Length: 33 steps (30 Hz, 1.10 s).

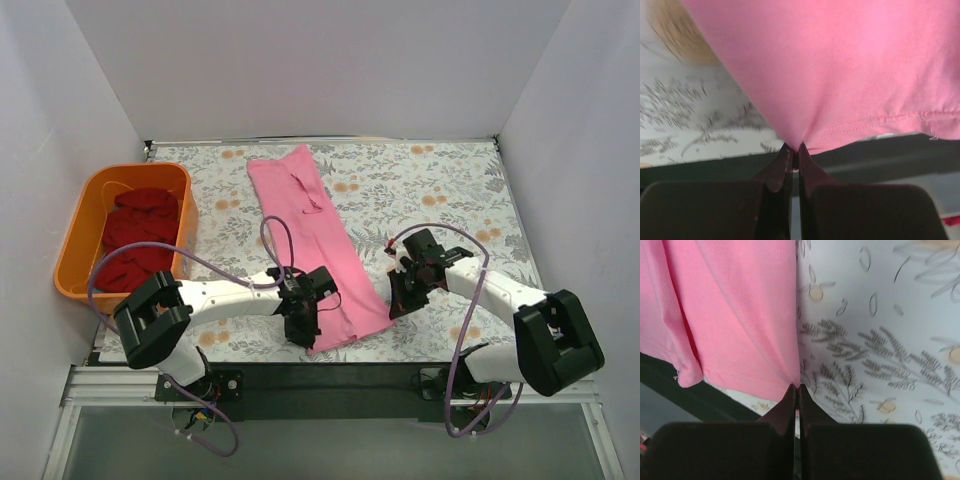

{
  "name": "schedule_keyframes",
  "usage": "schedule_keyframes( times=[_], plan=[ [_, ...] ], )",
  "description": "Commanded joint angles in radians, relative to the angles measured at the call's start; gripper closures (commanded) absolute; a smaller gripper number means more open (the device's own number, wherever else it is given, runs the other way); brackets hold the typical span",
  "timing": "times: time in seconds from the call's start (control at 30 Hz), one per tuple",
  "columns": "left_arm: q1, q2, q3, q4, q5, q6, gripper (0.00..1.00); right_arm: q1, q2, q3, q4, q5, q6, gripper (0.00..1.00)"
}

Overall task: Fold and stack the t-shirts
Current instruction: Fold the tshirt

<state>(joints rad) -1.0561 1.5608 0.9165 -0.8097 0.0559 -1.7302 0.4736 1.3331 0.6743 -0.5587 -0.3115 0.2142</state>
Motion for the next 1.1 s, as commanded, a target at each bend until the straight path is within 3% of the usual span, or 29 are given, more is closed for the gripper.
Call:
schedule_keyframes(
  times=[0.0, 0.07, 0.17, 0.3, 0.5, 0.67, 0.83, 1.07],
  plan=[
    [-0.105, -0.064, -0.062, -0.045, 0.149, -0.015, 1.00, 0.005, -0.074, -0.030, -0.183, -0.023, -0.004, 0.99],
    [-0.165, -0.088, -0.085, -0.043, 0.171, -0.052, 1.00, 0.003, -0.127, -0.038, -0.222, -0.026, 0.001, 0.99],
    [-0.171, -0.172, -0.091, -0.051, 0.147, -0.110, 1.00, 0.005, -0.186, 0.005, -0.265, -0.011, 0.017, 0.99],
    [-0.095, -0.243, -0.054, -0.100, 0.049, -0.124, 1.00, 0.003, -0.146, 0.141, -0.277, 0.011, 0.010, 0.99],
    [0.126, -0.298, -0.012, -0.102, -0.086, -0.023, 1.00, 0.005, 0.069, 0.396, -0.253, 0.017, -0.032, 0.99],
    [0.296, -0.255, 0.039, -0.045, -0.180, 0.096, 1.00, 0.005, 0.264, 0.602, -0.234, 0.014, -0.055, 0.99],
    [0.378, -0.180, 0.105, 0.010, -0.324, 0.170, 1.00, 0.005, 0.438, 0.828, -0.224, 0.006, -0.072, 0.99],
    [0.470, -0.134, 0.073, 0.147, -0.416, 0.241, 1.00, 0.003, 0.589, 0.996, -0.172, 0.014, -0.073, 0.99]
  ],
)
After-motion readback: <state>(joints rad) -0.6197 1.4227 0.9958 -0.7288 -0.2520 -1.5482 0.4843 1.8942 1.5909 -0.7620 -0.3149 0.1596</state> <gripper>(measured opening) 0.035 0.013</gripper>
